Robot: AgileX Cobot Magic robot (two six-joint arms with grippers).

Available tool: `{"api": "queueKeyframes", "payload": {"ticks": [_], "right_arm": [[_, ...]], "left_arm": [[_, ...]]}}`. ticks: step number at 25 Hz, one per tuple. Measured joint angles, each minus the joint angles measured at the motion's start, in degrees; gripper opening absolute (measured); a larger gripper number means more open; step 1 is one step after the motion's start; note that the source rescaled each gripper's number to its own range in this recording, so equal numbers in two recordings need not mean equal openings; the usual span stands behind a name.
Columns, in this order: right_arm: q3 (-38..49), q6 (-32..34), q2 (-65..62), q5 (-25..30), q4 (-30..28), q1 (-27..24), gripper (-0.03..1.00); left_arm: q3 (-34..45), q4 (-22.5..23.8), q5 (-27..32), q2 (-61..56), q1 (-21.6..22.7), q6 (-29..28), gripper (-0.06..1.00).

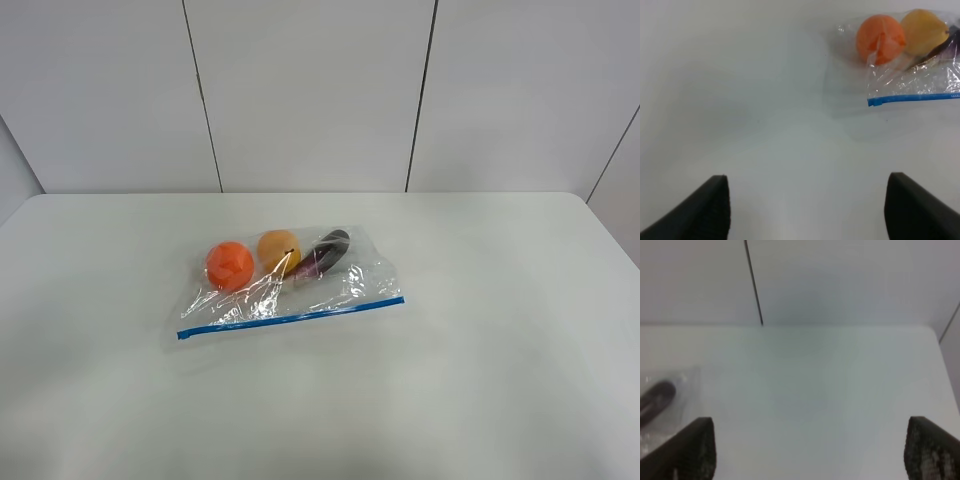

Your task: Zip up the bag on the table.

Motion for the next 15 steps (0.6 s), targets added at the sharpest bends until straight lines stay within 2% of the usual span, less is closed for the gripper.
{"api": "queueKeyframes", "payload": {"ticks": [5, 15], "right_arm": [[3.92, -0.01, -4.74, 2.19, 0.00, 0.00, 1.00], [16.80, 2.39, -24.58, 3.61, 0.68, 0.00, 1.00]], "left_arm": [[0.00, 0.00, 0.00, 0.00, 0.00, 0.00, 0.79], [0.00, 0.00, 0.00, 0.00, 0.00, 0.00, 0.79]]}}
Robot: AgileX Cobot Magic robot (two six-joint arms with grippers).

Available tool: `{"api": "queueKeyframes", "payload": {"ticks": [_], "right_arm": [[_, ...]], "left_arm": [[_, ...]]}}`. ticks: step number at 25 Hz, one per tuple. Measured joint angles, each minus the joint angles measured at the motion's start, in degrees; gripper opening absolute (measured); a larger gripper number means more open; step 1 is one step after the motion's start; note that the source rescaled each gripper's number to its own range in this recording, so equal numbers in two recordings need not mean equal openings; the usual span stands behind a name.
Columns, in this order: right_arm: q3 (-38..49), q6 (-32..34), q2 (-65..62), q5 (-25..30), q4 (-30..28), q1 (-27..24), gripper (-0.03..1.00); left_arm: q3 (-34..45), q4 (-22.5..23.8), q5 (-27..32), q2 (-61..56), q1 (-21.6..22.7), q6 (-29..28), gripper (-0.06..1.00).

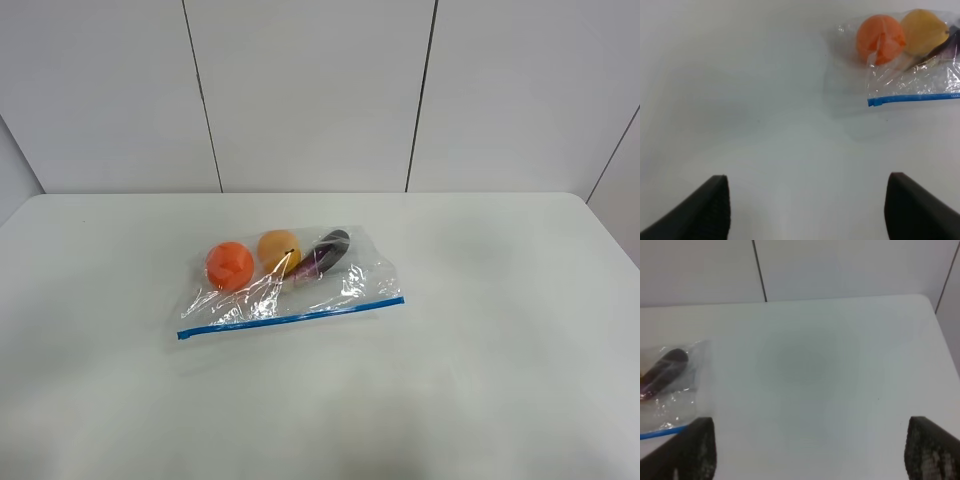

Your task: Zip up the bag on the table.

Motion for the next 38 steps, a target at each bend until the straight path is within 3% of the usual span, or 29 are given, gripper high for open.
{"api": "queueKeyframes", "payload": {"ticks": [8, 13, 19, 27, 32, 38], "right_arm": [[13.15, -0.68, -18.97, 0.87, 3.83, 0.00, 1.00], [15.20, -1.29, -25.86, 4.80, 3.89, 0.00, 1.00], [15.20, -3.81, -29.13, 7.58, 3.65, 0.00, 1.00], [19.02, -6.88, -29.13, 7.46, 3.68, 0.00, 0.99], [19.67, -8.86, -29.13, 6.81, 5.47, 0.00, 0.87], [19.82, -9.12, -29.13, 6.75, 5.71, 0.00, 0.86]], "left_arm": [[0.00, 0.00, 0.00, 0.00, 0.00, 0.00, 0.79], [0.00, 0.00, 0.00, 0.00, 0.00, 0.00, 0.79], [0.00, 0.00, 0.00, 0.00, 0.00, 0.00, 0.79], [0.00, 0.00, 0.00, 0.00, 0.00, 0.00, 0.79], [0.00, 0.00, 0.00, 0.00, 0.00, 0.00, 0.79], [0.00, 0.00, 0.00, 0.00, 0.00, 0.00, 0.79]]}}
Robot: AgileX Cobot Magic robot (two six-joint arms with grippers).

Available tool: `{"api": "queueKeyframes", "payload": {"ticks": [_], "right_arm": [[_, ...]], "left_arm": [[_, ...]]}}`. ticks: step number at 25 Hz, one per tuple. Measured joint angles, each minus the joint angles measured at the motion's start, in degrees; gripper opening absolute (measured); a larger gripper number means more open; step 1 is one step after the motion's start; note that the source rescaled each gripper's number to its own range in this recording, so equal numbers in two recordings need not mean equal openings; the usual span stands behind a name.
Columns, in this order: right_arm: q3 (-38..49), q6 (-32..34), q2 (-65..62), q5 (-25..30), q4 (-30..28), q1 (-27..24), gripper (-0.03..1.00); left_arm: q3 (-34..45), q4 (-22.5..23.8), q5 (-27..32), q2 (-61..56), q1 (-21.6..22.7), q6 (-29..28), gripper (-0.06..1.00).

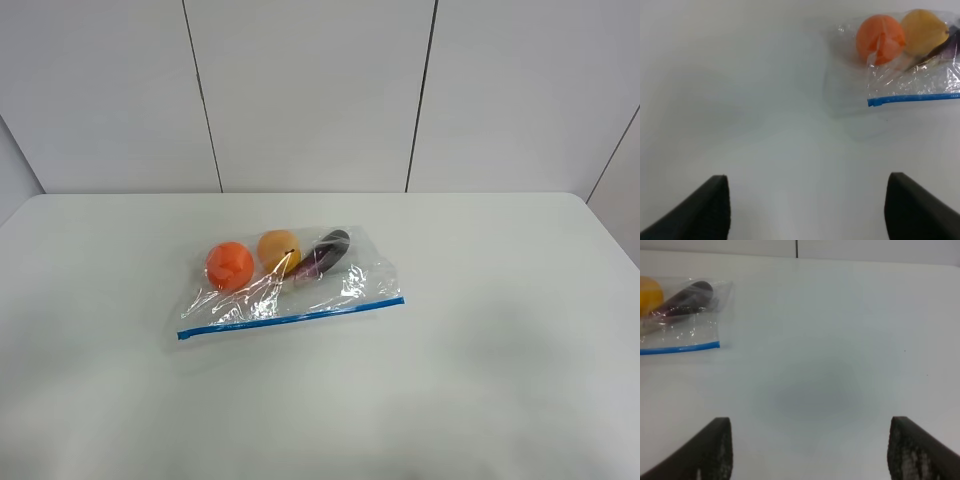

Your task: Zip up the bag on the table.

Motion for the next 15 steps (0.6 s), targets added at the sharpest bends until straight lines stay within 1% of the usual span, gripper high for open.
{"api": "queueKeyframes", "payload": {"ticks": [15], "right_arm": [[0.00, 1.13, 0.00, -0.06, 0.87, 0.00, 0.85]], "left_arm": [[0.00, 0.00, 0.00, 0.00, 0.00, 0.00, 0.79]]}}
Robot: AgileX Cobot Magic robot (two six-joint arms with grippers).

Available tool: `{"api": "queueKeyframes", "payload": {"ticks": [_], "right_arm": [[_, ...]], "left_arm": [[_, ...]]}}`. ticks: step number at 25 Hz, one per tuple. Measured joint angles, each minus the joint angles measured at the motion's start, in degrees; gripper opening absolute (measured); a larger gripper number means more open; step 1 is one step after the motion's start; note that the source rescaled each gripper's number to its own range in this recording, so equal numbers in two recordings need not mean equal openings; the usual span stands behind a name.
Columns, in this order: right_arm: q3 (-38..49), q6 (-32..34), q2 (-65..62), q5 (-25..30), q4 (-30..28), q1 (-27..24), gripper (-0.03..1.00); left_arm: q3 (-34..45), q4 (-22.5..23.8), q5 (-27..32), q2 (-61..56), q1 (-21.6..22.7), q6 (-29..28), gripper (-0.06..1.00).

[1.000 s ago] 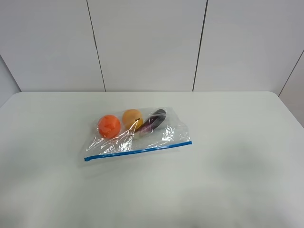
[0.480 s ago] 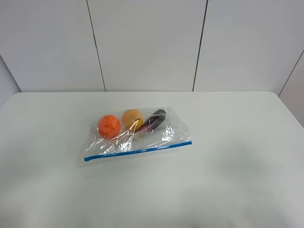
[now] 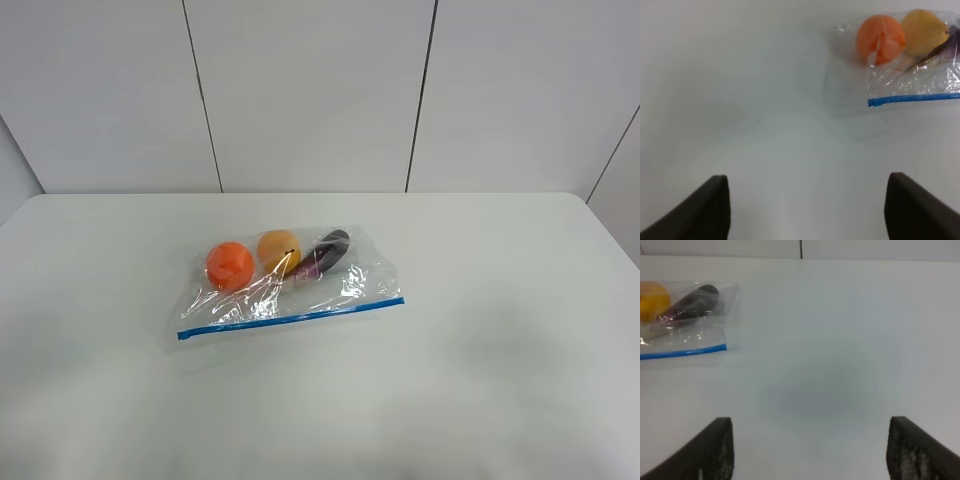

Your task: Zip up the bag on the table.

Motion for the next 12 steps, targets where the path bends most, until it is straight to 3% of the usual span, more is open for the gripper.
{"api": "queueKeyframes", "payload": {"ticks": [12], "right_arm": [[0.00, 0.00, 0.00, 0.00, 0.00, 0.00, 0.85]], "left_arm": [[0.00, 0.00, 0.00, 0.00, 0.00, 0.00, 0.79]]}}
